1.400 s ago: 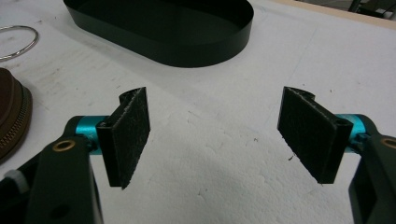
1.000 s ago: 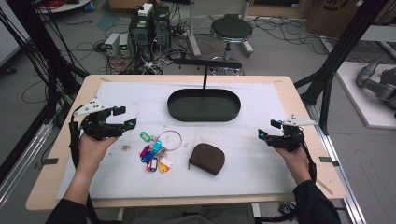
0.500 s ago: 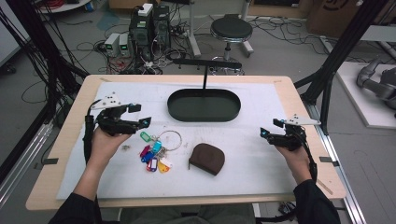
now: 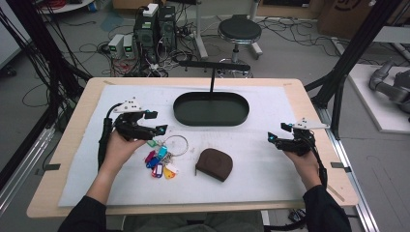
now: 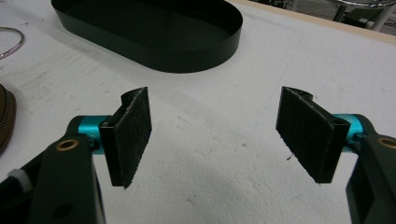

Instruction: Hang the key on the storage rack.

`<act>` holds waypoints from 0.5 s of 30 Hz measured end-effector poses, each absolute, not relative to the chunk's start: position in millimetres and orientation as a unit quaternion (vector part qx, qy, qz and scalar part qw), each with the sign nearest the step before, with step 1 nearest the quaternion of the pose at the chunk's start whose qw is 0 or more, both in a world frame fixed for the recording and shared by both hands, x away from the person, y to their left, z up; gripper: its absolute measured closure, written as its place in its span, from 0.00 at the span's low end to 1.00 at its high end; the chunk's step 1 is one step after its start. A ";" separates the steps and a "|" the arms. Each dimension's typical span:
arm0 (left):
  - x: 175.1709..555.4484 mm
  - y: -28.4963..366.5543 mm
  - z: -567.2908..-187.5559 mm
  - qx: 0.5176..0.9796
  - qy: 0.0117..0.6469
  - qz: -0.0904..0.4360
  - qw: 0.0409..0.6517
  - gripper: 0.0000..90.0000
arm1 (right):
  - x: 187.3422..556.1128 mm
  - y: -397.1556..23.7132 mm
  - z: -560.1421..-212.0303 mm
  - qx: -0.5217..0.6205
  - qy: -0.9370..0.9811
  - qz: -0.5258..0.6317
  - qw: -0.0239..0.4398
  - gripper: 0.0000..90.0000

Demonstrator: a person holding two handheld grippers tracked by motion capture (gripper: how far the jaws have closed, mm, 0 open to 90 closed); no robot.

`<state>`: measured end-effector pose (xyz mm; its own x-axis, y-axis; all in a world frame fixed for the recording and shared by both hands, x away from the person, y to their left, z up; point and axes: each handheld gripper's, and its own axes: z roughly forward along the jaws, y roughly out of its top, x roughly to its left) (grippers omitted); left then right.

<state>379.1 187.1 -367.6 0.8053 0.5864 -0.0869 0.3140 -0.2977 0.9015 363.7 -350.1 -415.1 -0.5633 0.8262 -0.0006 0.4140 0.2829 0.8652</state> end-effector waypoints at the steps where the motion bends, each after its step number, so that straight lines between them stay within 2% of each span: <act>1: 379.9 186.0 -368.5 0.795 0.282 0.127 0.521 0.30 | 363.7 -350.1 -415.1 0.405 0.766 0.441 0.234 0.30; 5: 382.7 181.8 -372.1 0.803 0.278 0.123 0.513 0.32 | 363.6 -349.4 -415.4 0.403 0.769 0.439 0.232 0.30; 9: 386.7 176.7 -377.8 0.807 0.292 0.122 0.499 0.39 | 363.1 -349.3 -415.5 0.403 0.770 0.438 0.230 0.30; 15: 390.3 173.7 -385.0 0.808 0.304 0.113 0.491 0.42 | 363.2 -349.3 -415.8 0.403 0.771 0.437 0.228 0.30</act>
<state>390.3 173.7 -385.0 0.7890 0.6035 -0.1157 0.3808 -0.3325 0.8628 363.2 -349.3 -415.8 -0.5715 0.8206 0.0008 0.4230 0.2938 0.8572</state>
